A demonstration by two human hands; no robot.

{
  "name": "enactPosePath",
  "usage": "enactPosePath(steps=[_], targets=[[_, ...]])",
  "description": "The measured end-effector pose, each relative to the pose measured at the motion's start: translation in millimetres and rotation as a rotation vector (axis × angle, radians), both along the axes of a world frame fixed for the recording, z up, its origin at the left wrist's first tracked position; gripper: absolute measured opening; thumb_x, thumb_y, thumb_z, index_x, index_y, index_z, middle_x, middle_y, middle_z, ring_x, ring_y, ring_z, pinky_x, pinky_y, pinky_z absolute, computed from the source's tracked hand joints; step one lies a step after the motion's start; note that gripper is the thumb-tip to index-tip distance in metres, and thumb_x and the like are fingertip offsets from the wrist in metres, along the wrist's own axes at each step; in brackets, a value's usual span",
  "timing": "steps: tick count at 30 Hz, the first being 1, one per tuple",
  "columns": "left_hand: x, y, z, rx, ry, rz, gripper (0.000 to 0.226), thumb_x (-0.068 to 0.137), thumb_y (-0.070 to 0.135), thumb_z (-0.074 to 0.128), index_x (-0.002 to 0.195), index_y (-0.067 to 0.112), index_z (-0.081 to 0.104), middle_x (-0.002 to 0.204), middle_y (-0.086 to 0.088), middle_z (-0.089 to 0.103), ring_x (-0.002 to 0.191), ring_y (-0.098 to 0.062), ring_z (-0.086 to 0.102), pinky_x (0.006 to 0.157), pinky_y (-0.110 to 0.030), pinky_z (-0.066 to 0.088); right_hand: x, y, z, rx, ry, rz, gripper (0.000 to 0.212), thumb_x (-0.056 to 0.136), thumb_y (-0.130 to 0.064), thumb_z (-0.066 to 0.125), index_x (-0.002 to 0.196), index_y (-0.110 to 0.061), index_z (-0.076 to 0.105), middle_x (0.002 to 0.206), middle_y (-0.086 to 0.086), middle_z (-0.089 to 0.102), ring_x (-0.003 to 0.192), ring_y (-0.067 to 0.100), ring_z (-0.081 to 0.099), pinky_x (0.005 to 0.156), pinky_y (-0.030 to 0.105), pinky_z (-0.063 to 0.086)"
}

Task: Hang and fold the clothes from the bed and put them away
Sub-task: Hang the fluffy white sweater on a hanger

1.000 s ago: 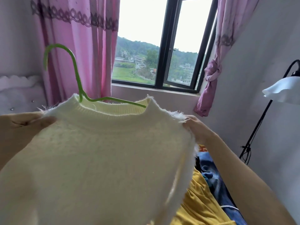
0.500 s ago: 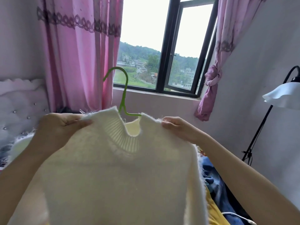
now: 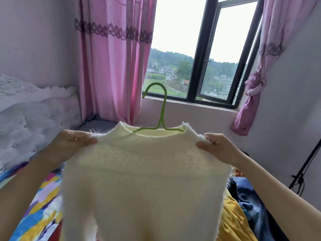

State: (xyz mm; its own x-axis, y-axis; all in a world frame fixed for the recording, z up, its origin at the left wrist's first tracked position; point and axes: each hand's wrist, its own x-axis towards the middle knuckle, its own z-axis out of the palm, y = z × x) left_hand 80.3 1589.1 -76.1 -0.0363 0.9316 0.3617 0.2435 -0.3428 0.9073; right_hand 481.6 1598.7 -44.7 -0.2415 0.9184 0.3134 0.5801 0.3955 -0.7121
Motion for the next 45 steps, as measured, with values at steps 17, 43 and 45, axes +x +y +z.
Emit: enactPosePath(steps=[17, 43, 45], targets=[[7.1, -29.8, 8.3, -0.014, 0.228, 0.177, 0.013, 0.069, -0.001, 0.078, 0.077, 0.009, 0.074, 0.064, 0.002, 0.071, 0.05, 0.001, 0.057, 0.049, -0.006, 0.042, -39.3, 8.6, -12.8, -0.331, -0.038, 0.151, 0.016, 0.09, -0.007, 0.059, 0.074, -0.004, 0.059, 0.072, 0.004, 0.054, 0.063, 0.016, 0.052, 0.062, 0.03, 0.045], [-105.1, -373.8, -53.9, -0.266, 0.392, 1.18, 0.023, 0.076, 0.015, 0.076, 0.075, 0.035, 0.065, 0.087, 0.001, 0.069, 0.084, -0.022, 0.064, 0.08, -0.039, 0.047, -329.1, -79.0, -49.9, -0.08, -0.291, 0.855, 0.041, 0.084, -0.036, 0.067, 0.052, -0.016, 0.049, 0.042, -0.01, 0.042, 0.038, 0.001, 0.036, 0.043, 0.017, 0.028], [-96.4, -425.9, -65.1, -0.35, 0.378, 1.295, 0.025, 0.078, 0.007, 0.073, 0.081, 0.03, 0.062, 0.091, -0.001, 0.068, 0.089, -0.024, 0.063, 0.081, -0.036, 0.046, -358.9, -114.3, -59.3, -0.062, -0.316, 0.971, 0.043, 0.084, -0.036, 0.066, 0.051, -0.017, 0.045, 0.039, -0.01, 0.039, 0.039, 0.001, 0.034, 0.044, 0.018, 0.026]])
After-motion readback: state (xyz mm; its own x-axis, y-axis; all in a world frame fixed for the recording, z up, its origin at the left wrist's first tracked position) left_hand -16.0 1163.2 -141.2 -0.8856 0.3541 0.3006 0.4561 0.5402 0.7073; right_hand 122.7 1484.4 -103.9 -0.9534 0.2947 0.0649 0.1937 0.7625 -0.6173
